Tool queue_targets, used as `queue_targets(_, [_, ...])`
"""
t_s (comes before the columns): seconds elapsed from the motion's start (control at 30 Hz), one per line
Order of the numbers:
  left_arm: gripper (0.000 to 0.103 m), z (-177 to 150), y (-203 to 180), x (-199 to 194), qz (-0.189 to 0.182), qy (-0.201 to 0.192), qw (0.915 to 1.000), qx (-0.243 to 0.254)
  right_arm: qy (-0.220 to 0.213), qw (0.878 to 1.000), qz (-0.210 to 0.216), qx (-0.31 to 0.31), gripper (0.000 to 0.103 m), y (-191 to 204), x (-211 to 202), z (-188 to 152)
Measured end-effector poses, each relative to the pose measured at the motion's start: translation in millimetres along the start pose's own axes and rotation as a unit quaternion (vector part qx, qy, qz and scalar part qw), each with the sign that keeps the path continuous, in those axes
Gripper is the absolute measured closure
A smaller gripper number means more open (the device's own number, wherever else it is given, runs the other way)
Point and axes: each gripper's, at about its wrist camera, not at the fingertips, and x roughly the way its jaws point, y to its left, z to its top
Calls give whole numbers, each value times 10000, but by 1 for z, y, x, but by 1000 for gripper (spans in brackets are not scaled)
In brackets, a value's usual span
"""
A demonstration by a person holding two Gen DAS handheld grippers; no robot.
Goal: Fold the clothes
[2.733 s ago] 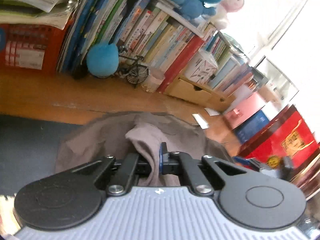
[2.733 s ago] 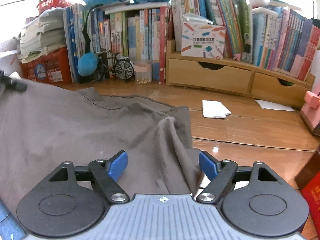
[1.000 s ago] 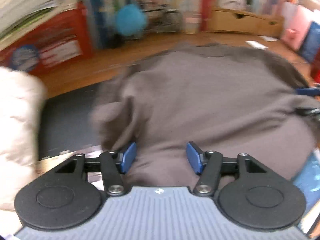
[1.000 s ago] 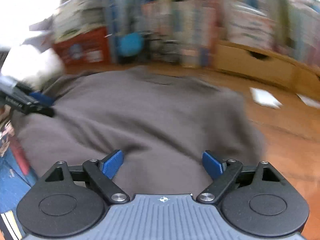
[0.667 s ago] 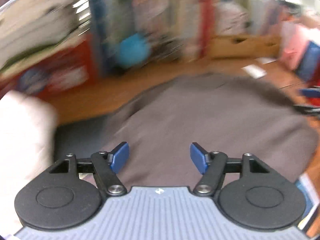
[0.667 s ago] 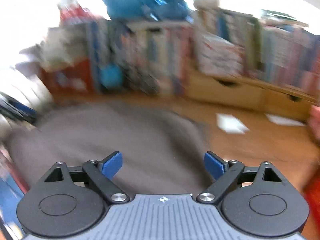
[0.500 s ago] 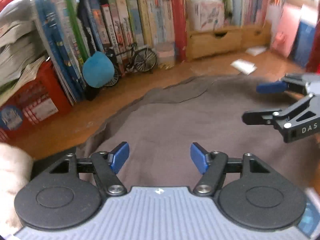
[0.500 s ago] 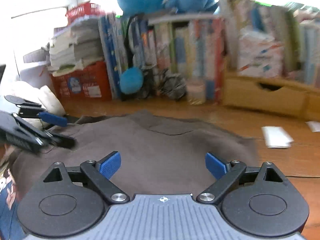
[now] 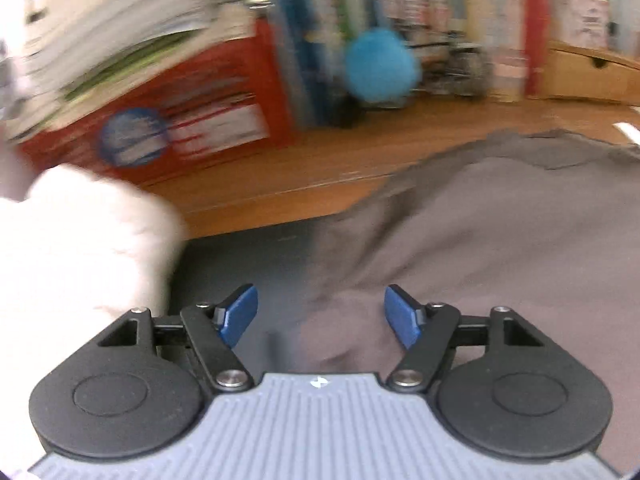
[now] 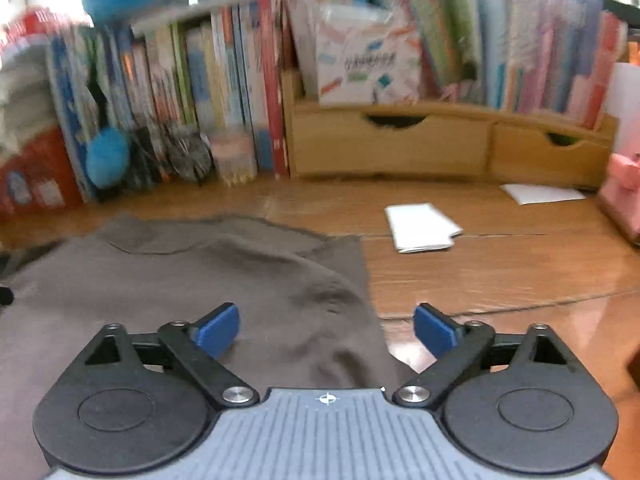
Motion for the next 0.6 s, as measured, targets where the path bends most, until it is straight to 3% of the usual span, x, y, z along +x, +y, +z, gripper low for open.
queue_targets(0.03, [32,-3,5,-6,-50,28,9999,-115,-58,9999,38,139,0,-4,-16,-6])
queue_targets(0.13, [32,-10,0,-35,-764,-124,9967,-249,-108,9982,167,570,0,-17,-61,-27])
queue_targets(0.3, [26,-18,-55,-75,-1578,-487,9859,271,-19,9920,208,1248,0,-31,-111,-60])
queue_targets(0.43, [26,-41,-67,-88,-1449,-364,9873,534,151,9903,117,1375,0,-37,-120,-84])
queue_targets(0.57, [23,-72,-27,-112,-1192,-412,9917,235,158,9921,62,1246,0,-35,-122,-101])
queue_targets(0.6, [16,-79,-17,-116,-1172,-409,9922,134,101,9926,108,1209,0,-34,-122,-103])
